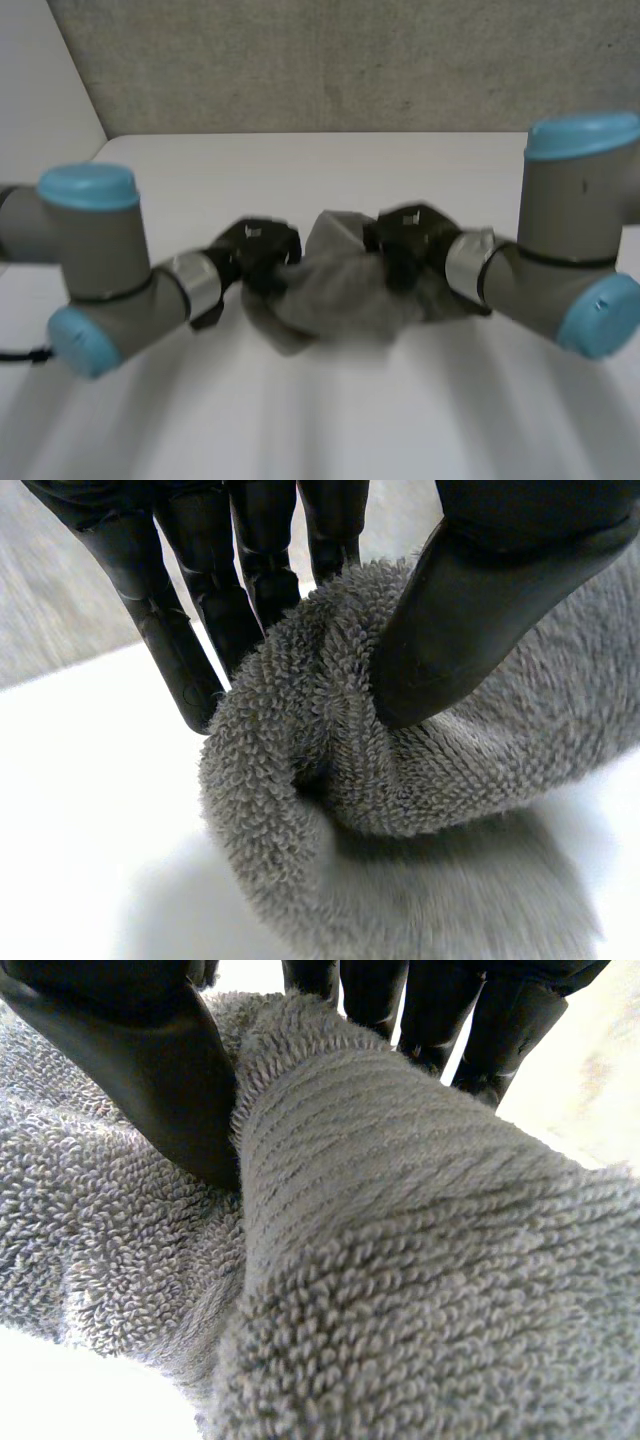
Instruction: Fold the towel.
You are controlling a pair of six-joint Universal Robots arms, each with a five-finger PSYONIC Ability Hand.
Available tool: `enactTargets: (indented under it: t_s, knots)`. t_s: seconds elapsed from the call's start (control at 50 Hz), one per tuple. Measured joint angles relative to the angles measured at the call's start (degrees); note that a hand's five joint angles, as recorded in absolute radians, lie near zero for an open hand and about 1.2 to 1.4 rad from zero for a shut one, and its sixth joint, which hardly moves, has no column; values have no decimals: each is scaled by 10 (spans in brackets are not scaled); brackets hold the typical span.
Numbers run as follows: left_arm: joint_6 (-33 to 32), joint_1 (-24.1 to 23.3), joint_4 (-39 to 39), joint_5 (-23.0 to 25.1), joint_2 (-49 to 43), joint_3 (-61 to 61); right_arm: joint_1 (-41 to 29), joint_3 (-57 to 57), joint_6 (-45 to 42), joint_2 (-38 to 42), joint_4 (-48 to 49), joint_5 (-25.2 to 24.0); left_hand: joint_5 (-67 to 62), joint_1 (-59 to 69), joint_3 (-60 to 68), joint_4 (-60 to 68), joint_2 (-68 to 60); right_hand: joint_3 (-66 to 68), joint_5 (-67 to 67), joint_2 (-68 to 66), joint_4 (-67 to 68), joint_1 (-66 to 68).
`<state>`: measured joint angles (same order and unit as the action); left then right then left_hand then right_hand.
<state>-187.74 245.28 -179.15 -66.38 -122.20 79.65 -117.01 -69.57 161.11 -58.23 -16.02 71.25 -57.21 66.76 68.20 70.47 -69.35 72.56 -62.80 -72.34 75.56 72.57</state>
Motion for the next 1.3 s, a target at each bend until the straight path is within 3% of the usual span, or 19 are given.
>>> enactTargets:
  t_s: [0.04, 0.14, 0.18, 0.3, 0.44, 0.66, 0.96, 1.18, 1.3]
  knots:
    - [0, -3, -9, 0, 33, 69, -1, -42, -57, -13, -12, 0, 0, 0, 0, -4, 1, -23, 18, 23, -38, -22]
    - [1, -17, -30, 0, 82, 189, 5, -122, -204, -35, -37, 21, 7, -6, -22, -51, 40, -270, 274, 267, -294, -273]
    - [1, -26, -37, 0, 95, 228, 13, -145, -264, -45, -43, 38, 87, -80, -105, -132, 120, -374, 385, 366, -399, -383]
    - [3, -44, -44, -1, 114, 260, 39, -156, -319, -80, -33, 63, 275, -268, -256, -294, 282, -472, 492, 465, -503, -472]
    - [8, -51, -43, -2, 133, 208, 52, -144, -227, -121, 9, 65, 433, -419, -426, -449, 440, -491, 513, 479, -526, -484]
    - [10, -47, -42, -4, 100, 44, 61, -163, -61, -112, 56, 65, 511, -484, -502, -520, 515, -491, 513, 479, -526, -484]
    - [-40, -42, 17, -3, -104, -187, 69, -173, -49, -60, 61, 61, 495, -483, -500, -520, 512, -491, 513, 479, -526, -484]
    - [-156, -41, 71, -15, -171, -216, 83, -169, -49, -56, 67, 59, 416, -409, -429, -454, 442, -491, 512, 479, -526, -484]
    - [-167, -41, 75, -45, -167, -209, 85, -154, -45, -33, 87, 59, 183, -179, -180, -206, 189, -491, 512, 479, -526, -484]
